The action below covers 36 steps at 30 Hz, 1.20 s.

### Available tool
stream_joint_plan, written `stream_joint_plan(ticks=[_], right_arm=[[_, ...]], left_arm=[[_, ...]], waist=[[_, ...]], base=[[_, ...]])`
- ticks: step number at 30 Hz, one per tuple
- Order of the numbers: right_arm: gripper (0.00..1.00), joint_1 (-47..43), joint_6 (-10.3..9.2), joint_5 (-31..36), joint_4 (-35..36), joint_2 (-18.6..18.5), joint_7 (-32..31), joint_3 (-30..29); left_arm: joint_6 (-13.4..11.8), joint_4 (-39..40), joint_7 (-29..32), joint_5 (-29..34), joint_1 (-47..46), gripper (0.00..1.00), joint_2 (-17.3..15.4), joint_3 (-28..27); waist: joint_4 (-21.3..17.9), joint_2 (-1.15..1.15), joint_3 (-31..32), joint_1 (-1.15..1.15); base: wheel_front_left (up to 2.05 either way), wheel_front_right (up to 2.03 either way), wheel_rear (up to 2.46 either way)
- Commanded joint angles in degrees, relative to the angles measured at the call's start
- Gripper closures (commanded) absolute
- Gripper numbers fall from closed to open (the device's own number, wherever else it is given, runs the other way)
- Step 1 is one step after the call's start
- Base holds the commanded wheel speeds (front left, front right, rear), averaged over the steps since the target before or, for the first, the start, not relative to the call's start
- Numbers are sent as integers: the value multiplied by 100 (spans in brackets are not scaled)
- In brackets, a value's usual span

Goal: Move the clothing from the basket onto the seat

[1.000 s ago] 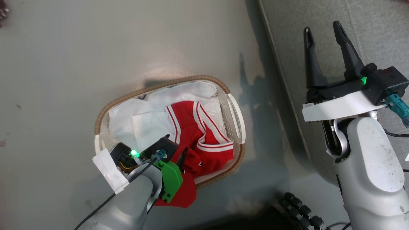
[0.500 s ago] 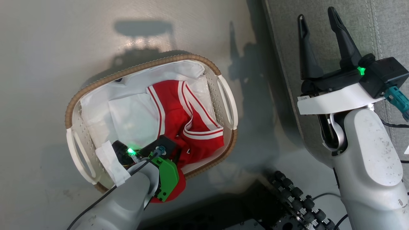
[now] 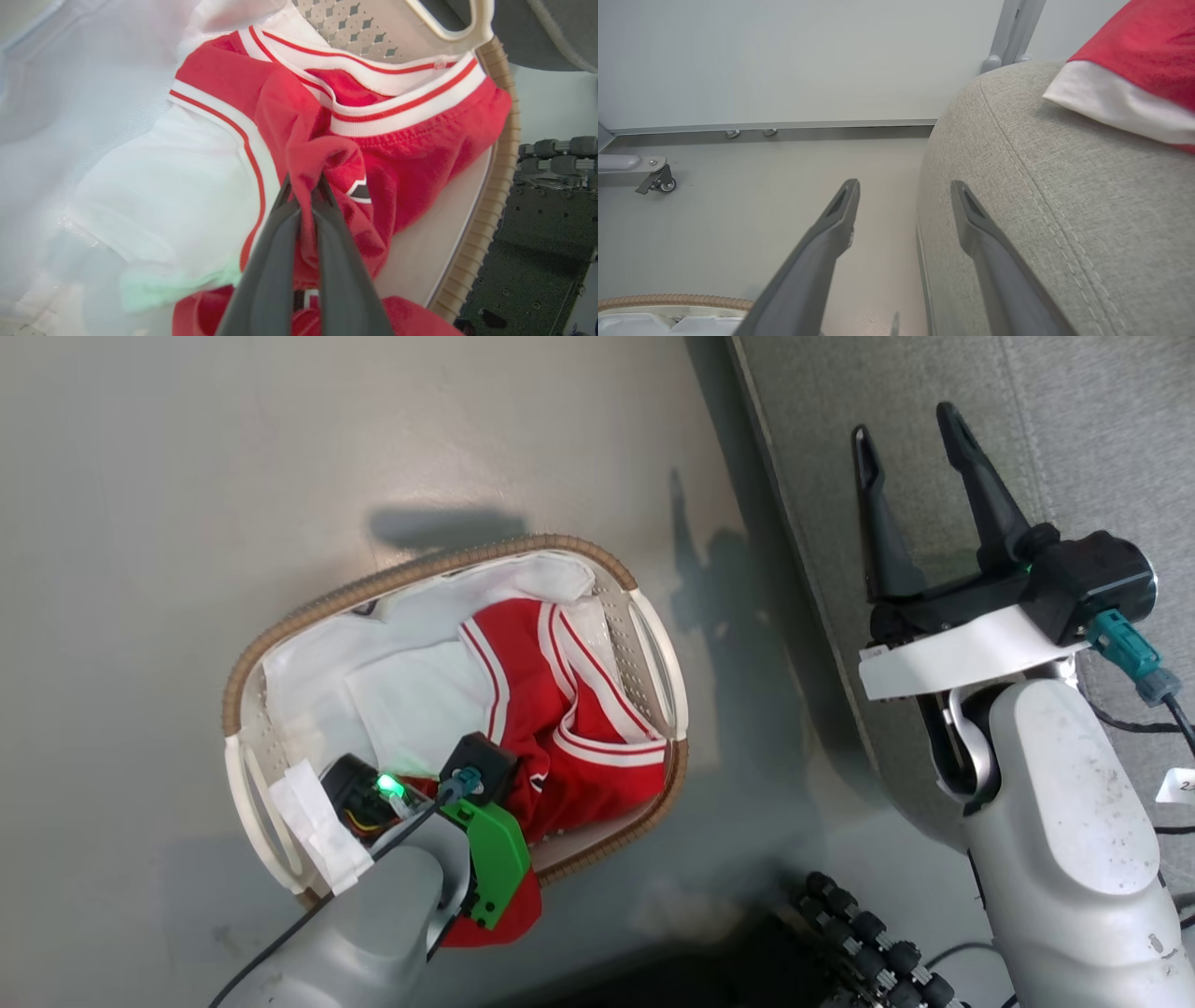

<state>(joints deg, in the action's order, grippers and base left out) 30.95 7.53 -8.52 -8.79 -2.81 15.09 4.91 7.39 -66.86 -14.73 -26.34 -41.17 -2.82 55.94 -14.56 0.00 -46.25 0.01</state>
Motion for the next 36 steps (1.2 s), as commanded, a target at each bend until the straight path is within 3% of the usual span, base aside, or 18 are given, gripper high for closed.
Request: stream_joint_plan(ticks=[1, 16, 23, 36], right_arm=[[0, -129, -8, 55, -45, -16, 11, -7], [0, -960, -8, 502, -463, -19, 11, -150], [0, -1432, -8, 596, -607, -19, 11, -148], [0, -1953, -8, 692, -780, -18, 11, 37]], left_arm=[[13, 62, -43, -49, 145, 100, -26, 9], [-147, 1840, -50, 107, 1155, 100, -185, -761], [-252, 2682, -50, 458, 1486, 100, -343, -1153], [-167, 3753, -50, 1051, 1038, 100, -824, -1472]], waist=[[141, 0, 512, -1], [699, 0, 2669, -1], [912, 0, 3517, -1], [1071, 0, 4524, -1]], base=[[0, 0, 0], [0, 0, 0], [0, 0, 0], [0, 0, 0]])
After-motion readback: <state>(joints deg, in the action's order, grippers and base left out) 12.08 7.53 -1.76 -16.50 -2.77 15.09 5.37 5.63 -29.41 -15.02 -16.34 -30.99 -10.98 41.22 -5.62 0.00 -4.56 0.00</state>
